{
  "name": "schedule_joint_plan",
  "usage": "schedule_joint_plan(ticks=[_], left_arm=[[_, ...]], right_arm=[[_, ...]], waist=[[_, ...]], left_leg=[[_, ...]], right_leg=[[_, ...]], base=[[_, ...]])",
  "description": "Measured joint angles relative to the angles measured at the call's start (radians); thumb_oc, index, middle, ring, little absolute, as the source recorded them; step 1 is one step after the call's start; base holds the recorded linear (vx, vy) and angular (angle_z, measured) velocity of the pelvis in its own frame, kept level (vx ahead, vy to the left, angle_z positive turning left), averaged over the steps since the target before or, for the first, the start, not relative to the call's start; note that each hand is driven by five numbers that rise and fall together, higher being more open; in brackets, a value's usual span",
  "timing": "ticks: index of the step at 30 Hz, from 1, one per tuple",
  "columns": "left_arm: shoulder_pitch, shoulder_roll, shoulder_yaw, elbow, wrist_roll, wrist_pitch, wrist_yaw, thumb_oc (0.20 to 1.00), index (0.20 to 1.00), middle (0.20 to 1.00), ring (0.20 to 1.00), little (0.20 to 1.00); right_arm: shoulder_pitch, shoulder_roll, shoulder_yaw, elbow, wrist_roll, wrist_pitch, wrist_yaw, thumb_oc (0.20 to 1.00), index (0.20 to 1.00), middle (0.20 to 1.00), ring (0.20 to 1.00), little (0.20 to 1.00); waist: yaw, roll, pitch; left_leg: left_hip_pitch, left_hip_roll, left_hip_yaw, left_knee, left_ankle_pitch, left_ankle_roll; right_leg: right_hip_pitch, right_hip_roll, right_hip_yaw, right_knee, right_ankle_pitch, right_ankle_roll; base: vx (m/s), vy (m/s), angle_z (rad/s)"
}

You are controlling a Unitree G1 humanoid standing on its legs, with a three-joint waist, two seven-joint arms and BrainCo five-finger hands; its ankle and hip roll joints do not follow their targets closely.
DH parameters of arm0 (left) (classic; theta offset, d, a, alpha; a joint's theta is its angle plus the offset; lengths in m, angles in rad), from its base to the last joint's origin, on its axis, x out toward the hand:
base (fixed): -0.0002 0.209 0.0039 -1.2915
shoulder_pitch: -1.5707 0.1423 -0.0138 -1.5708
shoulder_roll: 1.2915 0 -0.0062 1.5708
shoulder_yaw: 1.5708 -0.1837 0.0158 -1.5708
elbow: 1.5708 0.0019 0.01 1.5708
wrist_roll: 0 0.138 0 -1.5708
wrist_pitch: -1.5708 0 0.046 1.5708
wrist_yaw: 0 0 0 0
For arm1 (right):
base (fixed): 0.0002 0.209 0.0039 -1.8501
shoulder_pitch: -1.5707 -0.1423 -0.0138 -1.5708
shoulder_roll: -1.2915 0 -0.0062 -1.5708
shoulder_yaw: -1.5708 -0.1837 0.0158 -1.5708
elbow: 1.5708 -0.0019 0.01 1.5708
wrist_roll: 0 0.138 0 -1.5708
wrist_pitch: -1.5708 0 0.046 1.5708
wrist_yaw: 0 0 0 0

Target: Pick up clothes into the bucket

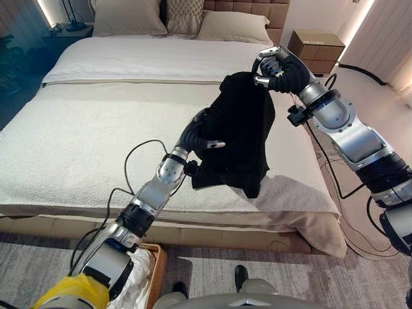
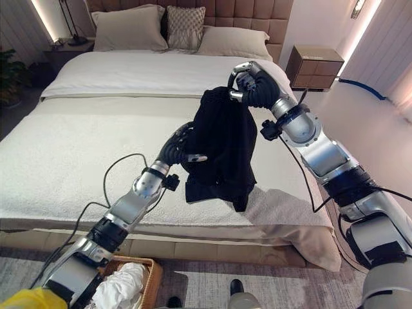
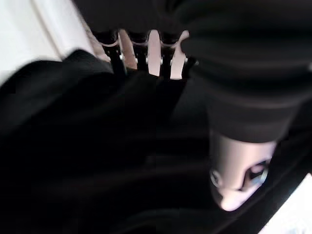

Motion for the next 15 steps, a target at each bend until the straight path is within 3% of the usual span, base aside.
schedule_joint_plan(ticks=[15], left_arm=[[-0.041, -0.052, -0.08, 0.027, -0.049, 0.002, -0.01, 1.0, 1.0, 1.0, 1.0, 1.0]], right_arm=[[0.016, 0.021, 0.069, -0.15, 0.173, -0.002, 0.083, 0.2, 0.2, 0.2, 0.2, 0.2]], waist=[[-0.006, 0.012, -0.064]], left_leg=[[0.005, 0.003, -0.004, -0.007, 0.0, 0.0]], right_leg=[[0.003, 0.003, -0.004, 0.001, 0.0, 0.0]], base=[[0.0, 0.0, 0.0]])
